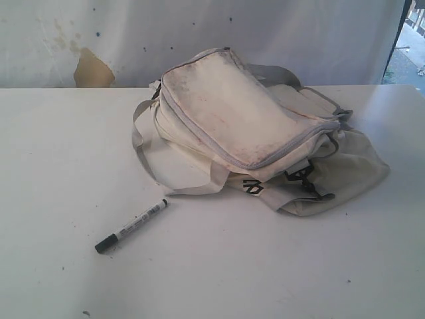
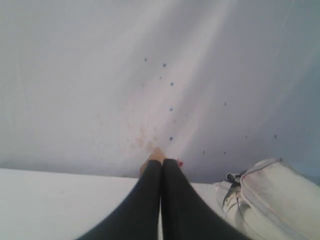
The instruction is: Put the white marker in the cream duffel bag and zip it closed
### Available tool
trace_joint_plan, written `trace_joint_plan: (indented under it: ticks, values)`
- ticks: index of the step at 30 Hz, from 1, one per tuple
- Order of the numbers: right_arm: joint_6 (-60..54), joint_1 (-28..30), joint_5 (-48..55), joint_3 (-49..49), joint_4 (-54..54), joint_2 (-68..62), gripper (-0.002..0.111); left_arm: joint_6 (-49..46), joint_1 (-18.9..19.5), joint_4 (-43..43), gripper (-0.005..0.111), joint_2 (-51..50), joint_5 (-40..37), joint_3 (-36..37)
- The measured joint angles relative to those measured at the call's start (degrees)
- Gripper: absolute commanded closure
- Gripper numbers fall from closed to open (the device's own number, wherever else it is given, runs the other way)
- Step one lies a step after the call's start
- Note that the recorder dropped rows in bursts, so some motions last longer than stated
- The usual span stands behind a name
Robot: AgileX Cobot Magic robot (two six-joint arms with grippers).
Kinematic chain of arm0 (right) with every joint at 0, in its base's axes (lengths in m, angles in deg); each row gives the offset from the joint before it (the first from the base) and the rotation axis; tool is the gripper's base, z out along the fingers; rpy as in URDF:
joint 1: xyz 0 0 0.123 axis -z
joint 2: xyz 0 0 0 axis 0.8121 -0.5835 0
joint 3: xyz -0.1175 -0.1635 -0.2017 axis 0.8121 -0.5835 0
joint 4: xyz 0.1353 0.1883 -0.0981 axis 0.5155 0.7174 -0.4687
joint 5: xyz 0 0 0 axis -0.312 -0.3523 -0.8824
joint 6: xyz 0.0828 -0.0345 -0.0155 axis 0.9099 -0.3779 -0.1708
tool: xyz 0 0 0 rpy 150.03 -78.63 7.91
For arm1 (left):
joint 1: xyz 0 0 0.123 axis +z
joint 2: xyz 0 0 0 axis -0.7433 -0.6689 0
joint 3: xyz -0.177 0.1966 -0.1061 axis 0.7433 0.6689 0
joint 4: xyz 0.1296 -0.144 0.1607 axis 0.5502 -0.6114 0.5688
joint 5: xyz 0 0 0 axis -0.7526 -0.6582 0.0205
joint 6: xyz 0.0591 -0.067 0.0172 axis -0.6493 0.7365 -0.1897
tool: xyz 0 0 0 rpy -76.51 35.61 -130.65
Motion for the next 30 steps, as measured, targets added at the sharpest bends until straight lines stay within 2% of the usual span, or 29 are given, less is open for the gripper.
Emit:
trace_joint_plan:
  ticks: [8, 11, 16, 18, 21, 25, 30]
  values:
    - [2.1, 0.0, 0.5, 0.1, 0.0, -14.9, 0.108, 0.5, 0.0, 0.0, 0.105, -12.3, 1.4, -0.1]
    - [4.1, 0.0, 1.2, 0.1, 0.0, -19.4, 0.1, 0.5, 0.0, 0.0, 0.091, -17.1, 2.0, -0.1]
    - [7.8, -0.2, 1.8, 0.1, 0.4, -25.0, 0.071, 0.6, 0.0, -1.4, 0.056, -25.8, 2.5, -0.1]
    - [9.4, -0.2, 2.1, 0.1, 1.7, -26.5, 0.062, 0.7, 0.0, -2.3, 0.05, -29.7, 2.9, -0.1]
    - [12.7, -0.2, 3.7, 0.6, 2.8, -28.6, 0.054, 1.5, 0.0, -3.9, 0.049, -35.5, 4.0, -0.4]
    - [16.2, -0.2, 10.4, 3.3, 4.3, -32.3, 0.053, 1.8, 0.0, -7.1, 0.049, -43.2, 1.9, -3.9]
    - [16.9, -0.2, 16.9, 7.7, 8.9, -37.2, 0.053, 0.3, 0.0, -11.5, 0.049, -54.0, -2.9, -12.0]
